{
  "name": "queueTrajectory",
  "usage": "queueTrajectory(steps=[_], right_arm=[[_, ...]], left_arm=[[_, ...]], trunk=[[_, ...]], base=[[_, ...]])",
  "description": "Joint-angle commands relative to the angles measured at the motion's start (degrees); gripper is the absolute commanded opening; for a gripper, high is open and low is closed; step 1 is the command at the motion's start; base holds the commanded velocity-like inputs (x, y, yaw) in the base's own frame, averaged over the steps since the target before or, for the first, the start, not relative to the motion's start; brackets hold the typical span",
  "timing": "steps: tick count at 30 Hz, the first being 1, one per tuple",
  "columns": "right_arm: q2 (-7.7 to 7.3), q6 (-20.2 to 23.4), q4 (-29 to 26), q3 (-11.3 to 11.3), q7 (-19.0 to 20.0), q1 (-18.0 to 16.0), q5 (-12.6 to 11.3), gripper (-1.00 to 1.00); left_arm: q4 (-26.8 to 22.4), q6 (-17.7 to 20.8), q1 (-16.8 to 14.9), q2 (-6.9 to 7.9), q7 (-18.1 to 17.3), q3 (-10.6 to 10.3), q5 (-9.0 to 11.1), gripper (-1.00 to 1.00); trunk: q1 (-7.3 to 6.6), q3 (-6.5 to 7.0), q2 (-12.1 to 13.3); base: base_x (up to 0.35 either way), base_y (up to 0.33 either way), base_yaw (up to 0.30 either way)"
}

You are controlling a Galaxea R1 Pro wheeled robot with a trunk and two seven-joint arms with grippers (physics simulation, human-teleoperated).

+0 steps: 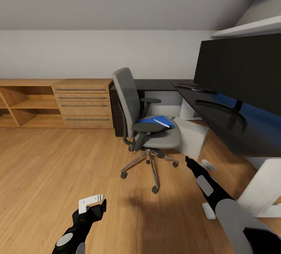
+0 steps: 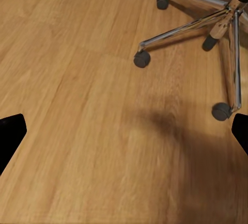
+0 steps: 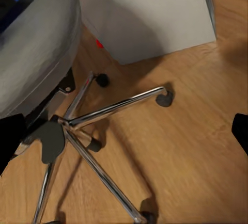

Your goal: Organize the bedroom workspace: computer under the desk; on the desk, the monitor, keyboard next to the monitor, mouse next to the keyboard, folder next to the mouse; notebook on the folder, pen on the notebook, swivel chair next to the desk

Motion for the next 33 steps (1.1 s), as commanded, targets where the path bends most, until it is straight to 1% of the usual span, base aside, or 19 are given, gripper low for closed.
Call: queueTrajectory(steps=[1,7,10,33], right_arm=[[-0.03,-0.14,-0.03,0.16,0.03,-0.03,-0.79,1.00],[0.03,-0.16,-0.13,0.24,0.26,-0.04,-1.10,1.00],[0.01,-0.16,-0.13,0.24,0.26,-0.04,-1.11,1.00],[-0.08,-0.42,-0.13,0.39,1.14,-0.04,-1.03,1.00]], left_arm=[[-0.05,0.17,0.00,0.00,0.52,-0.08,0.60,1.00],[0.01,0.17,-0.02,0.01,0.53,-0.08,0.59,1.00],[0.02,0.17,-0.03,0.04,0.53,0.07,0.59,1.00],[-0.06,0.17,-0.01,0.06,0.53,0.08,0.59,1.00]], trunk=[[0.02,-0.04,-0.02],[0.02,-0.04,-0.02],[0.02,-0.04,-0.02],[0.02,-0.04,-0.02]], base=[[0.275,0.000,0.000],[0.134,0.000,0.000],[0.263,0.000,0.000],[0.321,0.000,0.000]])
